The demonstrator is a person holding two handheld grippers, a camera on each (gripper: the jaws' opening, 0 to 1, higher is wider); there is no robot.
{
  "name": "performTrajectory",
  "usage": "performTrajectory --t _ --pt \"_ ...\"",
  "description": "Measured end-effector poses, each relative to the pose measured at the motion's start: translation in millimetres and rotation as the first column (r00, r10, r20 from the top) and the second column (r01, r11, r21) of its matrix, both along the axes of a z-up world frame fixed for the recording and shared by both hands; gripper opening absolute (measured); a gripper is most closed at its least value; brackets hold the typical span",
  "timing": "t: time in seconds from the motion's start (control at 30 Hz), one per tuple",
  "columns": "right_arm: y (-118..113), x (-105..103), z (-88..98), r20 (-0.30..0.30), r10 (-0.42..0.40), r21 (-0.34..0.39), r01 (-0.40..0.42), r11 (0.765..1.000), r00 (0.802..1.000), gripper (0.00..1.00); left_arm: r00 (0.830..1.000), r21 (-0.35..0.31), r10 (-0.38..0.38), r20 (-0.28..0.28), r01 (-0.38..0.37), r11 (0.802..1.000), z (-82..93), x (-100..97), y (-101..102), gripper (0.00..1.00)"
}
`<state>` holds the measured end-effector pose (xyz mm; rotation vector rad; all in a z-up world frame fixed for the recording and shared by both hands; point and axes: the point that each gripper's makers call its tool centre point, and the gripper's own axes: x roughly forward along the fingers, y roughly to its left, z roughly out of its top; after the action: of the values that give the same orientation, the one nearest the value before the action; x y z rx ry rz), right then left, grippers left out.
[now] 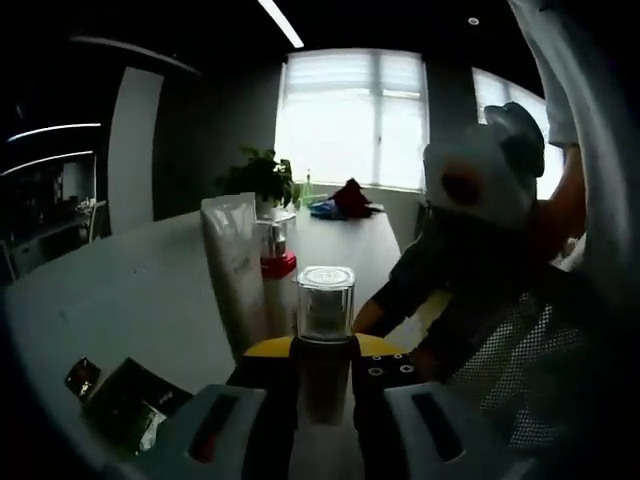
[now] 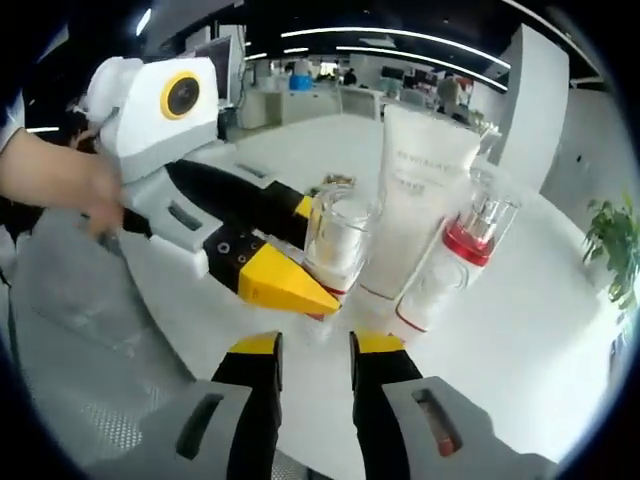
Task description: Arrange the skincare products in the storage area until every visible bottle or jar stands upright without overlapping.
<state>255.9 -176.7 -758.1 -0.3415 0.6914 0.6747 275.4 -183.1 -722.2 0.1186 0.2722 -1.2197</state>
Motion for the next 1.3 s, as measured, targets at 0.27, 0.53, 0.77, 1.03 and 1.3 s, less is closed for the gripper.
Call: performTrajectory --t 0.27,0.53,0.77,1.03,1.3 --pt "1.2 6.3 -17.0 -0.022 -0.017 0.000 0.017 1.000 1.000 0.27 1.000 -0.009 -0.008 -0.028 0.008 1.000 -18.1 -0.3 -3.6 0.14" --pt "3.9 17.9 -29.0 -0.018 -0.037 -0.021 0.037 0.999 0.999 0.22 0.999 -0.030 0.013 -0.047 -0.014 0.999 -18.3 4.7 -0.2 0.14" --pt "7.1 15.2 -36.1 -0.031 -0.013 -0.052 0.011 0.999 0.999 0.21 0.998 -0.014 -0.002 -0.063 0.001 1.000 -23.5 -0.8 0.4 0.15" --pt "4.9 15.9 -41.5 -0.037 -0.014 -0.069 0.011 0.998 0.999 0.21 0.996 -0.011 0.002 -0.090 -0.003 1.000 -26.1 -2.0 -0.4 0.16" --pt "4.5 15.0 -41.0 -0.043 -0.015 -0.070 0.012 0.998 0.999 0.23 0.993 -0.010 0.021 -0.114 -0.023 1.000 -26.1 0.2 2.9 0.25"
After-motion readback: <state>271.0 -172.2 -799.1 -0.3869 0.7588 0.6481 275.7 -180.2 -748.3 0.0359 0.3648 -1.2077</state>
